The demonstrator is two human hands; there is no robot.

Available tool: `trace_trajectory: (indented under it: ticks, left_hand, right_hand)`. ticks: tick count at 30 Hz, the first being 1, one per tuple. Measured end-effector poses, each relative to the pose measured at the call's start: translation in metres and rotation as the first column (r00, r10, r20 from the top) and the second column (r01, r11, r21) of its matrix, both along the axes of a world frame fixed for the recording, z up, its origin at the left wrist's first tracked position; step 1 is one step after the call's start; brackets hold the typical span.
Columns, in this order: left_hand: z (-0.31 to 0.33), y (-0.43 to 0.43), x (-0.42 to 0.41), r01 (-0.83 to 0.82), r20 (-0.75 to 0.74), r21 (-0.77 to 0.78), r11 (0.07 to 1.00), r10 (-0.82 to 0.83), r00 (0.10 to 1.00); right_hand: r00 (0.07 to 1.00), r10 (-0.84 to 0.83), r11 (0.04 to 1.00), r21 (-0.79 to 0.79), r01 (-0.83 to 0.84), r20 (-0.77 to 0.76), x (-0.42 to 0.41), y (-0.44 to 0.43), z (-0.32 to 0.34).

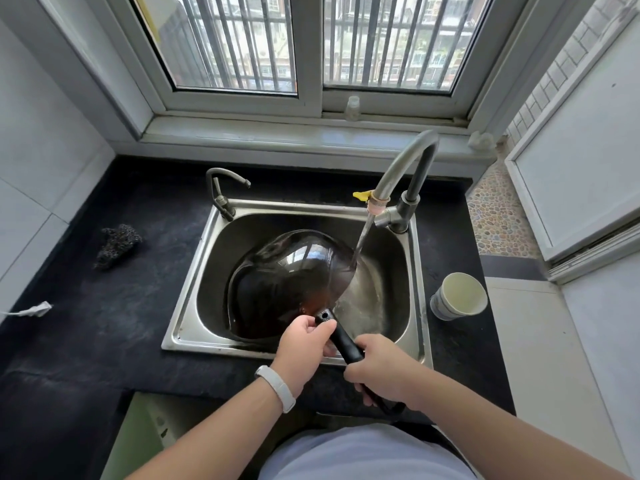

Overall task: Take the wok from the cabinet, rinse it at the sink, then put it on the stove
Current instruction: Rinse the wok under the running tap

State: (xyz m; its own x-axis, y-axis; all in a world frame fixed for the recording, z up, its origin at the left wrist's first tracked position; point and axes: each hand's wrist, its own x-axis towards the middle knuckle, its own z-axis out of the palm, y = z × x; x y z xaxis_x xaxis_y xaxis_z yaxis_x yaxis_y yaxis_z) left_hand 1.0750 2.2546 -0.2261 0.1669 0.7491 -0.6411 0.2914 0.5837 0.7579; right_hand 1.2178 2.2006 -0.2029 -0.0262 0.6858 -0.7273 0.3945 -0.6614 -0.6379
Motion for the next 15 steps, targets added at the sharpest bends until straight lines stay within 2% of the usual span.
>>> trace_trajectory:
  ticks: [2,4,6,8,11,15]
  left_hand:
    - [0.007,0.005,-0.004,0.123,-0.011,-0.079,0.989,-0.124,0.992]
    - [0.019,0.013,-0.013,0.252,-0.101,-0.084,0.964,-0.26,0.96]
    - [0.03,0.027,-0.022,0.362,-0.293,0.028,0.932,-0.339,0.894]
    - [0.044,0.048,-0.025,0.386,-0.399,0.162,0.908,-0.298,0.867]
    - [0.061,0.085,-0.012,0.35,-0.387,0.305,0.886,-0.22,0.896]
    - [0.069,0.133,0.027,0.38,-0.338,0.399,0.835,-0.251,0.907]
  right_hand:
    - [1.0,-0.002,1.0,-0.015,0.002,-0.017,0.002,-0.003,-0.002]
    - [0.999,-0.008,0.999,-0.036,0.006,-0.044,0.002,-0.005,-0.004]
    - [0.995,-0.029,0.998,-0.062,0.023,-0.092,0.002,-0.006,-0.006]
    - [0.989,-0.033,0.997,-0.08,0.022,-0.142,0.001,-0.007,-0.005]
    - [0.98,-0.025,0.996,-0.085,0.008,-0.198,-0.001,-0.006,-0.005]
    - [0.972,-0.059,0.994,-0.108,0.035,-0.228,0.001,-0.001,-0.007]
